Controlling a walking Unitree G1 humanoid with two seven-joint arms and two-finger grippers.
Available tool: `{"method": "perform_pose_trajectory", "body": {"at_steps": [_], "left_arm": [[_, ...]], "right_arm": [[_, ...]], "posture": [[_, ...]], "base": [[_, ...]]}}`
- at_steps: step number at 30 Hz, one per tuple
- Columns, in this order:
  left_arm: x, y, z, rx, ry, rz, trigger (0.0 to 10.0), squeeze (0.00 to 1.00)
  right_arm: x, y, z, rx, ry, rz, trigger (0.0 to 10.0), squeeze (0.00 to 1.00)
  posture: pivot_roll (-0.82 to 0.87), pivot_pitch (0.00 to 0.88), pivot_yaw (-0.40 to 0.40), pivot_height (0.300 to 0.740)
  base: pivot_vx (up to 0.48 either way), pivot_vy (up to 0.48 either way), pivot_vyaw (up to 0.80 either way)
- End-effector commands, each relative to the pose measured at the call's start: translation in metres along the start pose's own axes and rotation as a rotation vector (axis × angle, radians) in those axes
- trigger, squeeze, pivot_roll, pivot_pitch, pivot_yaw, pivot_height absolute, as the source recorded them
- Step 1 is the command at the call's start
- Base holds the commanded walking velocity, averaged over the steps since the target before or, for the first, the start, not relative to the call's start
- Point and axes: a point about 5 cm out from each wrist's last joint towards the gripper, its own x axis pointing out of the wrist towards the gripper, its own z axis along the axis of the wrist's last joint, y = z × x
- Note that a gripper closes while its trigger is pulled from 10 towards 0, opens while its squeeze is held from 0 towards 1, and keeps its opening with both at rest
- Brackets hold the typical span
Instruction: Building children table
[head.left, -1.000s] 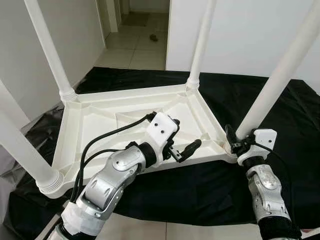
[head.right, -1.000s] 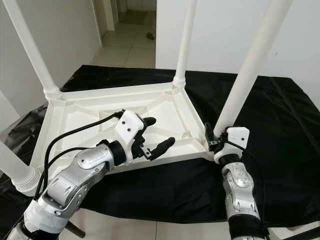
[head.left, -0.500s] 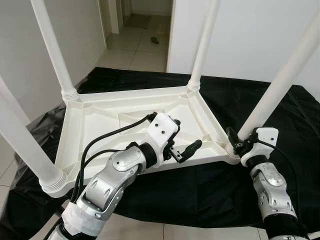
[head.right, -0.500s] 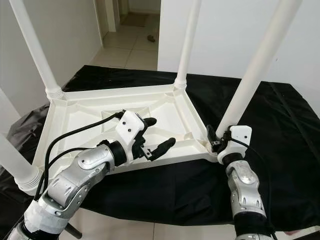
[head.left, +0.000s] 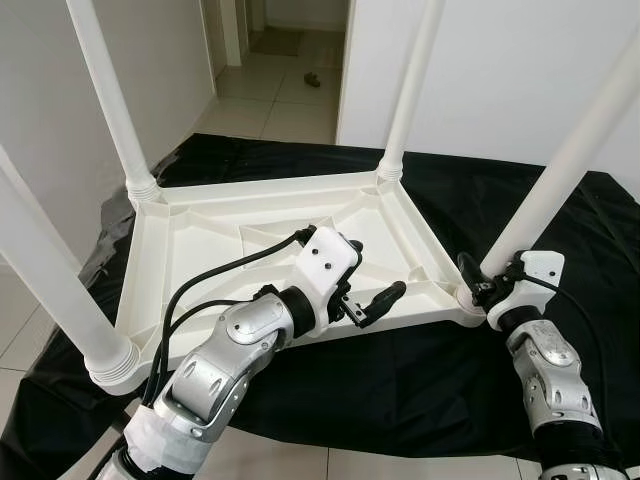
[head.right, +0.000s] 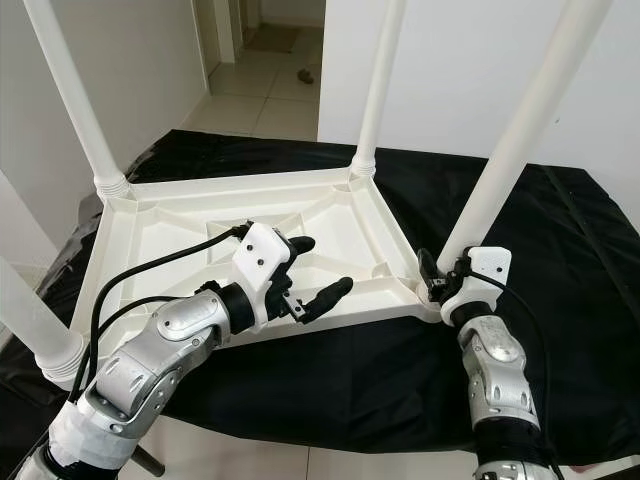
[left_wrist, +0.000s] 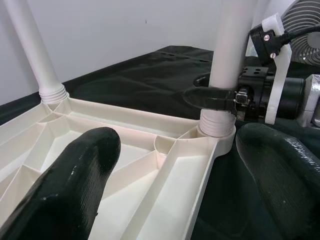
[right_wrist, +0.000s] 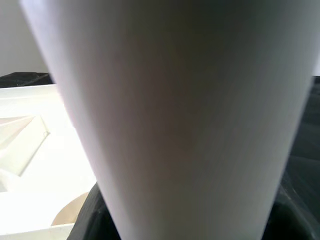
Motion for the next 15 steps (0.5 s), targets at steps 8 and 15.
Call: {"method": "perform_pose_trajectory", "body": {"at_steps": [8, 15], "left_arm": [[-0.0006, -0.0065, -0.0004, -0.002, 0.0, -0.053, 10.0, 0.0], [-0.0008, -0.0072, -0.0005, -0.005, 0.0, -0.052, 10.0, 0.0]], "right_arm": [[-0.0152, -0.0149, -0.0515, 0.161, 0.324, -0.067, 10.0, 0.0], [-0.0132, -0.0176, -0.0508, 0.2, 0.34, -0.07, 10.0, 0.0]], "posture": [[0.07, 0.064, 0.031, 0.74], [0.07, 0.065, 0.026, 0.74]], "base": [[0.0, 0.0, 0.0], [0.0, 0.0, 0.0]]}}
